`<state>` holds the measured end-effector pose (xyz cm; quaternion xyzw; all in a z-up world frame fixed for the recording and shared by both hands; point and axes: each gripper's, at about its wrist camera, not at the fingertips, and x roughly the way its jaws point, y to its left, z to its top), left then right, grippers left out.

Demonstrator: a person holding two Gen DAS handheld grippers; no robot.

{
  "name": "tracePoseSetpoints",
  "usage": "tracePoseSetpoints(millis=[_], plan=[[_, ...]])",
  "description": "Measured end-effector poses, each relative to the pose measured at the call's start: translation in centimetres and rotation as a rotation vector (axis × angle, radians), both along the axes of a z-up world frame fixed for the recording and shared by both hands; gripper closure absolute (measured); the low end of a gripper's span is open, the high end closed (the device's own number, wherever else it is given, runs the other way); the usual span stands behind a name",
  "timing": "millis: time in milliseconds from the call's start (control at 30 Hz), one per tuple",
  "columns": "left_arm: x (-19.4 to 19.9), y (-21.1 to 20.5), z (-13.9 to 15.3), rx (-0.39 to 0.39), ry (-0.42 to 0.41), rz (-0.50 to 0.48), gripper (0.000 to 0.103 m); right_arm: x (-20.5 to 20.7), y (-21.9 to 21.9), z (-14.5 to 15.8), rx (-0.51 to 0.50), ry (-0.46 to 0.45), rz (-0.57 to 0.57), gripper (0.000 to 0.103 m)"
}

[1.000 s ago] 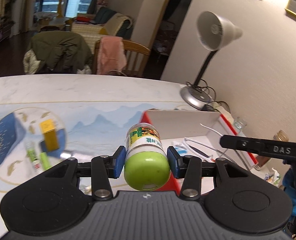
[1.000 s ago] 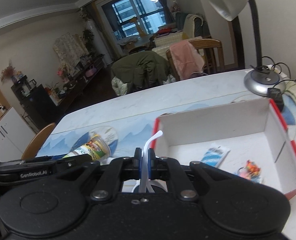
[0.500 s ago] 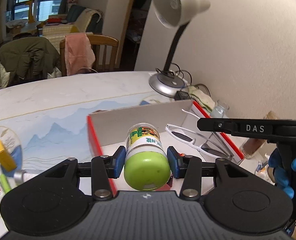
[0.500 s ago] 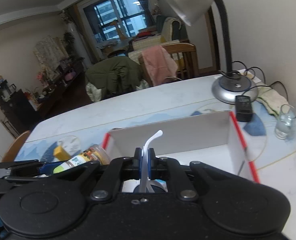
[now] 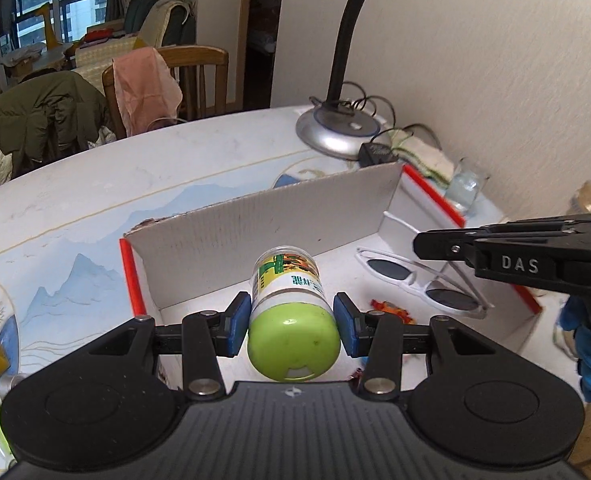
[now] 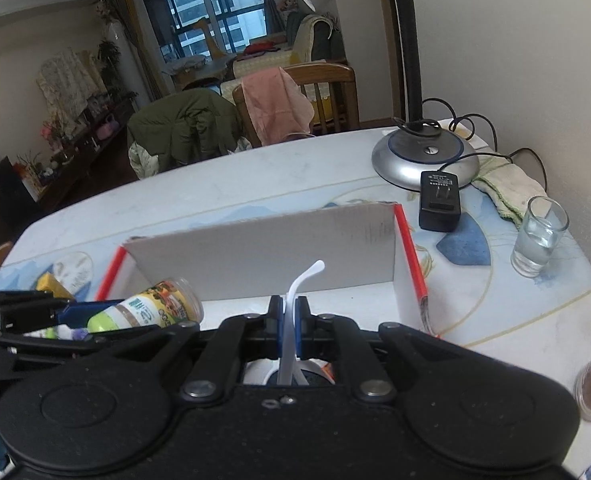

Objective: Organize rigid objects
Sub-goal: 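Lower the jar into the box and open the left tool while the right tool releases the sunglasses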

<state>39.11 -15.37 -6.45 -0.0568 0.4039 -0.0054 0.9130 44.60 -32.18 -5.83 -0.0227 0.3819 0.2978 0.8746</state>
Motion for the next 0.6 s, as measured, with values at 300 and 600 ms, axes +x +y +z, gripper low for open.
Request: tracePoseSetpoints(millis=[300, 600], plan=[[2.9, -0.1, -2.5, 0.074, 0.076, 0.029, 0.058, 0.8, 0.5, -2.2, -0.047, 0.019, 0.037, 0.098], [3.8, 0.0, -3.8, 0.085, 0.143, 0.048, 0.058, 0.0, 1.5, -3.6, -0.126, 0.057, 0.105, 0.098]])
